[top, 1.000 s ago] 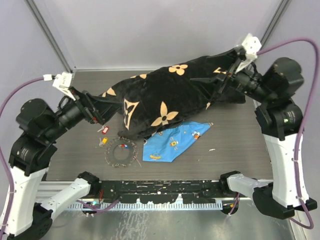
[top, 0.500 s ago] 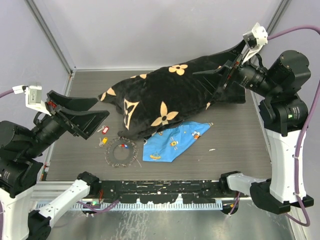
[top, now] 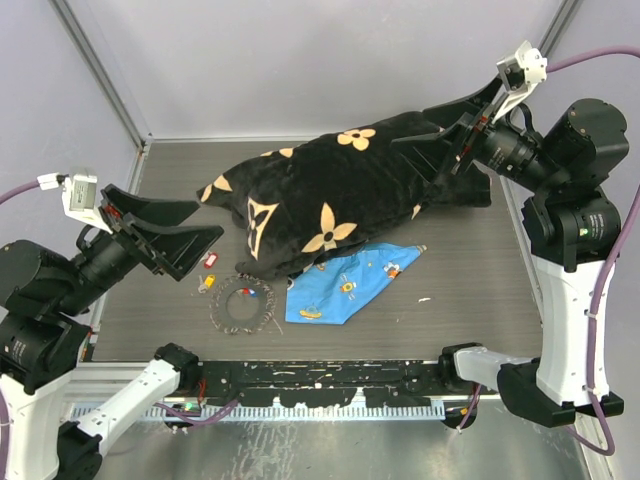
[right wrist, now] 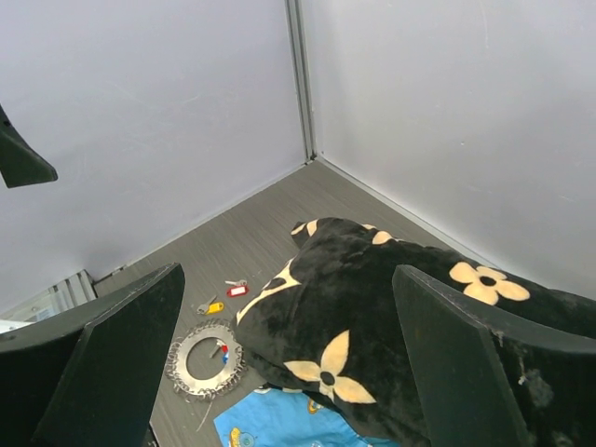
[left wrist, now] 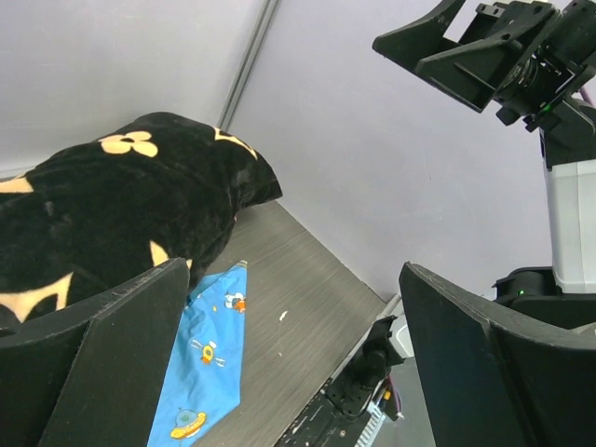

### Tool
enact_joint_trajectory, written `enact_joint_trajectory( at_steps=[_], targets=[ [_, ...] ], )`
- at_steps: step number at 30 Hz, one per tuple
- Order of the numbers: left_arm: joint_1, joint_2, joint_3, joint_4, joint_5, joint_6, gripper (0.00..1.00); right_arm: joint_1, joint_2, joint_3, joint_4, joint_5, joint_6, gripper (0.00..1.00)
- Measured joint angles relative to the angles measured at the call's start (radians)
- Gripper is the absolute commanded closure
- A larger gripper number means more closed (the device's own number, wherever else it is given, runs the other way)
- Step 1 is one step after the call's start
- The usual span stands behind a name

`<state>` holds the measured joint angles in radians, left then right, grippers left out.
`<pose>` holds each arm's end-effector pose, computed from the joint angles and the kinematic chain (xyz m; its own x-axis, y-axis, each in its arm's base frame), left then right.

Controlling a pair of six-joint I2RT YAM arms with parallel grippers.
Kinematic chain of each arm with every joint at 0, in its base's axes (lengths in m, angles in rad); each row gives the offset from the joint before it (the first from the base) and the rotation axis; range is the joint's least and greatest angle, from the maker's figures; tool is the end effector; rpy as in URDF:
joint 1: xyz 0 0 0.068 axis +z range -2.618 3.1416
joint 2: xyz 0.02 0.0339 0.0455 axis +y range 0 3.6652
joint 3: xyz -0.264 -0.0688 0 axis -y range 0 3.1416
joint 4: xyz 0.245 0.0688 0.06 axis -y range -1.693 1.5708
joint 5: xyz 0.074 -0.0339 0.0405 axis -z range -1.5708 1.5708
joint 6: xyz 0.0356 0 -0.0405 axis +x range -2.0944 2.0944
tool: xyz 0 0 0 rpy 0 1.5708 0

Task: Remove the keys from the keyring
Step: Reset both arms

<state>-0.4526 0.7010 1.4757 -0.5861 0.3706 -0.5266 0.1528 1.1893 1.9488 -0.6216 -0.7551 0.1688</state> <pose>0.0453 -0.0364 0.5181 -0.2199 -0.4140 -0.8833 0.7137 0.5490 -0.4350 0.1515 0.0480 0.5845 0.0026 0.1242 -0.9923 -0.7935 0.6041 0.0735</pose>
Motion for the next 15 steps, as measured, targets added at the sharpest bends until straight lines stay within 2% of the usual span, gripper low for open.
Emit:
enact_joint_trajectory(
  at_steps=[15],
  targets=[
    [0.0, 0.004, -0.042, 0.0, 0.009, 0.045, 0.02, -0.035, -0.005, -0.038, 0.003, -0.005, -0.005, 0.0]
  ],
)
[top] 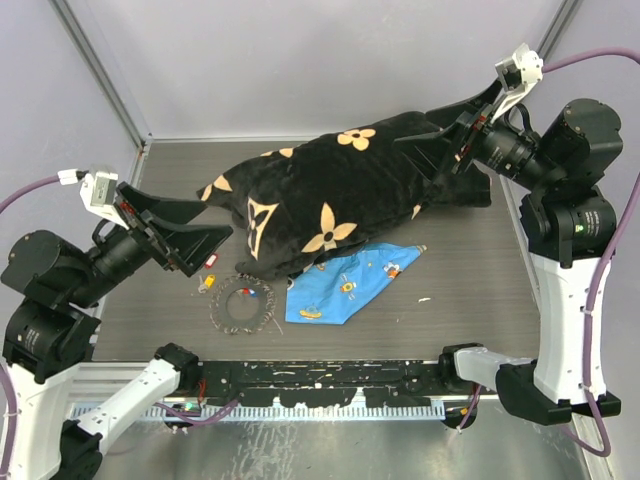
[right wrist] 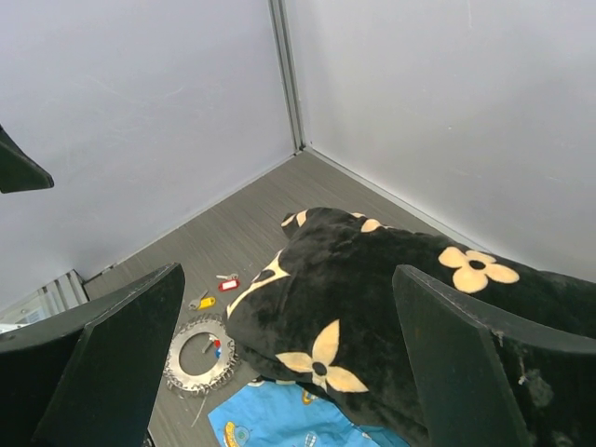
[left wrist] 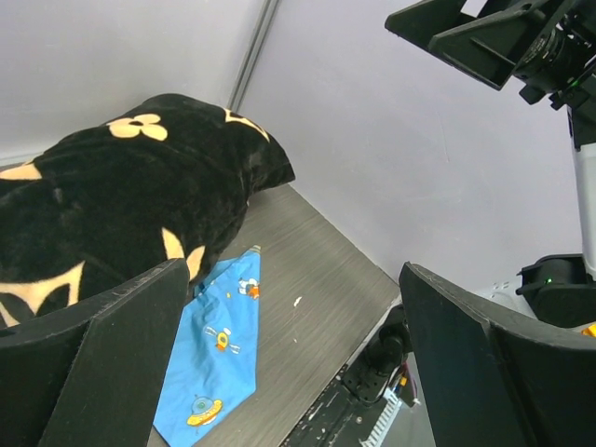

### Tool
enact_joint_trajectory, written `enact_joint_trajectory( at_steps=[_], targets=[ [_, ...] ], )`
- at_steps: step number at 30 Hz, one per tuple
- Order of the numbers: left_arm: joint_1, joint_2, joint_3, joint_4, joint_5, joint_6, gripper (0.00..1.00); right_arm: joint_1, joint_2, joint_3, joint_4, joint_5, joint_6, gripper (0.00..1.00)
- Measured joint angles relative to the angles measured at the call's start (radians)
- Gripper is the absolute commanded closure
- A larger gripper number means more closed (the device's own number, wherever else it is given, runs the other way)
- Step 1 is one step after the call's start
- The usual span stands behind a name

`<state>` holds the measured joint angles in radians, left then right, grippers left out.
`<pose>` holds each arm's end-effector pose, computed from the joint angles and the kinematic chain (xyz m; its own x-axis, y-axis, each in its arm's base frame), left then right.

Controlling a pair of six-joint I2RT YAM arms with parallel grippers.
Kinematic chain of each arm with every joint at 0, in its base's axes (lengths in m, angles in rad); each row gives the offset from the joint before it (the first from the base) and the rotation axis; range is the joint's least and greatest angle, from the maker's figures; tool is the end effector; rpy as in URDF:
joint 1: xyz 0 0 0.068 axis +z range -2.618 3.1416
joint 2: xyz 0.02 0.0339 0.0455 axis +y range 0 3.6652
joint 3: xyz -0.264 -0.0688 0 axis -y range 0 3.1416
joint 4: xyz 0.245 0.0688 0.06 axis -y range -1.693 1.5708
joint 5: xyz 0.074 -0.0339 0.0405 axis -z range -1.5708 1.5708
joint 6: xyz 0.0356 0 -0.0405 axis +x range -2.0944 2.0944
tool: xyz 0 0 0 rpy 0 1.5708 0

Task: Remove the keys from the keyring
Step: Reset both arms

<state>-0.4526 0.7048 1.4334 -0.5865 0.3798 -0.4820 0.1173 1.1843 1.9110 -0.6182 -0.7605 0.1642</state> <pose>0.0551 -0.0415 0.5076 -0.2284 -0.3676 -0.9015 0.7114 0.5692 -0.4124 0.1589 0.0434 0.5765 -0.0190 0.1170 -0.9929 -0.7726 0.6286 0.0889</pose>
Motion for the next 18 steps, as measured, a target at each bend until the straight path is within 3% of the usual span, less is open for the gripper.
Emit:
enact_joint_trajectory(
  at_steps=[18],
  targets=[
    [0.0, 0.039, -0.017, 0.012, 0.029, 0.037, 0.02, -0.033, -0.004, -0.03, 0.003, 0.0, -0.008, 0.0]
  ],
)
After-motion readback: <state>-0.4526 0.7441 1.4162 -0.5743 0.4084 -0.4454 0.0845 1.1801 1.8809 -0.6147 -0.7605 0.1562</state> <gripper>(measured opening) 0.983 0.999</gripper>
